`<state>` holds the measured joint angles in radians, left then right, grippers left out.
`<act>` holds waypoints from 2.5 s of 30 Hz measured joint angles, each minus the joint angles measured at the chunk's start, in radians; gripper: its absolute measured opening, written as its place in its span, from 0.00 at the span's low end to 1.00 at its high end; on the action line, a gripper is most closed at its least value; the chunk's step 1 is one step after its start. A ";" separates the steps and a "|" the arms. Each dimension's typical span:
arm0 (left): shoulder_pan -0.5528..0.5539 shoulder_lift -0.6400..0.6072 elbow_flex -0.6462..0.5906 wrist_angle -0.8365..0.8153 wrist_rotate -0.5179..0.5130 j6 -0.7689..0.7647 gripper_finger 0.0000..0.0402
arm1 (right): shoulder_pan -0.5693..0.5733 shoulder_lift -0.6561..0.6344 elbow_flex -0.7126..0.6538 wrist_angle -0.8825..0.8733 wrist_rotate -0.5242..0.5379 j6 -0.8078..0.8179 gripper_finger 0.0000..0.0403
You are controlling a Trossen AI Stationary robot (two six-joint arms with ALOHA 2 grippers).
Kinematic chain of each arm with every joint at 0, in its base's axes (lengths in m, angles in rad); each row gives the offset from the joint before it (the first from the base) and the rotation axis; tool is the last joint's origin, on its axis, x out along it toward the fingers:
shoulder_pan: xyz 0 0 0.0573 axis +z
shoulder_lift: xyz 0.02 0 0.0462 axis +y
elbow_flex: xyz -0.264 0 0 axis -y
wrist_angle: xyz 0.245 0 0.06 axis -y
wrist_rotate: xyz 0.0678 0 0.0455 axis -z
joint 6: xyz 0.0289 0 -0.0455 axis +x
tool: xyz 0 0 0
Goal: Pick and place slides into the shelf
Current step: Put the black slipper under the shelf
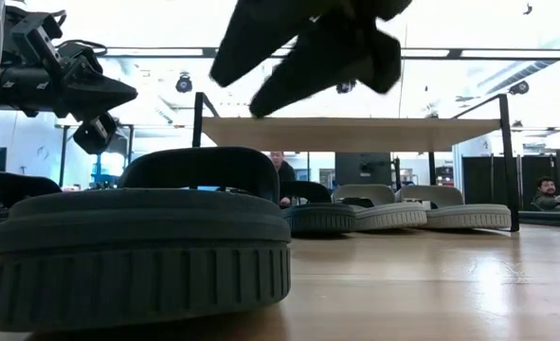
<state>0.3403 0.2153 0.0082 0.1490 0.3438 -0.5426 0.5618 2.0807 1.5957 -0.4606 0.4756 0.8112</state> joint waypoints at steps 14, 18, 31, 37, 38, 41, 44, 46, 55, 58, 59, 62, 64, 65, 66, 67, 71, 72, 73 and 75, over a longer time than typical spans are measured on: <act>0.000 0.000 0.000 0.000 0.000 0.000 0.00 | 0.008 0.102 0.199 -0.297 0.129 -0.421 0.41; 0.000 -0.001 0.000 0.000 0.000 0.000 0.00 | 0.021 0.108 0.210 -0.298 0.101 -0.471 0.41; 0.000 -0.001 0.000 0.000 0.000 0.000 0.00 | -0.006 0.161 0.186 -0.194 0.103 -0.582 0.41; 0.000 0.000 0.000 0.000 0.000 0.000 0.00 | -0.010 0.204 0.205 -0.185 0.224 -0.673 0.41; 0.000 -0.001 0.000 0.000 0.000 0.000 0.00 | -0.013 0.211 0.208 -0.189 0.274 -0.673 0.41; 0.000 0.000 0.000 0.000 0.000 0.000 0.00 | -0.033 0.211 0.216 -0.188 0.381 -0.667 0.38; 0.000 0.000 0.000 0.000 0.000 0.000 0.00 | -0.076 0.199 0.217 -0.198 0.363 -0.631 0.31; 0.000 0.000 0.000 0.000 0.000 0.000 0.00 | -0.106 0.198 0.217 -0.220 0.355 -0.604 0.25; 0.000 0.000 0.000 0.000 0.000 0.000 0.00 | -0.228 0.191 0.217 -0.248 0.365 -0.594 0.03; 0.000 0.000 0.000 0.000 0.000 0.000 0.00 | -0.249 0.190 0.217 -0.278 0.366 -0.585 0.02; 0.000 0.000 0.000 0.000 0.000 0.000 0.00 | -0.252 0.190 0.217 -0.297 0.366 -0.570 0.02; 0.000 0.000 0.000 0.000 0.000 0.000 0.00 | -0.253 0.190 0.217 -0.347 0.362 -0.515 0.02; 0.000 0.000 0.000 0.000 0.000 0.000 0.00 | -0.248 0.190 0.217 -0.357 0.363 -0.472 0.02; 0.000 0.000 0.000 0.000 0.000 0.000 0.00 | -0.243 0.188 0.217 -0.359 0.363 -0.458 0.02; 0.000 0.000 0.000 0.000 0.000 0.000 0.00 | -0.234 0.186 0.217 -0.364 0.363 -0.455 0.02; 0.000 0.000 0.000 0.000 0.000 0.000 0.00 | -0.224 0.182 0.217 -0.370 0.364 -0.459 0.02; 0.000 0.000 0.000 0.000 0.000 0.000 0.00 | -0.168 0.143 0.216 -0.376 0.341 -0.504 0.05; 0.000 0.000 0.000 0.000 0.000 0.000 0.00 | -0.155 0.132 0.216 -0.373 0.321 -0.518 0.07; 0.000 0.000 0.000 0.000 0.000 0.000 0.00 | -0.143 0.121 0.216 -0.372 0.294 -0.526 0.08; 0.000 0.000 0.000 0.000 0.000 0.000 0.00 | -0.125 0.108 0.216 -0.359 0.232 -0.529 0.12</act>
<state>0.3405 0.2153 0.0078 0.1490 0.3439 -0.5426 0.4366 2.1891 1.8122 -0.8195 0.7077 0.2817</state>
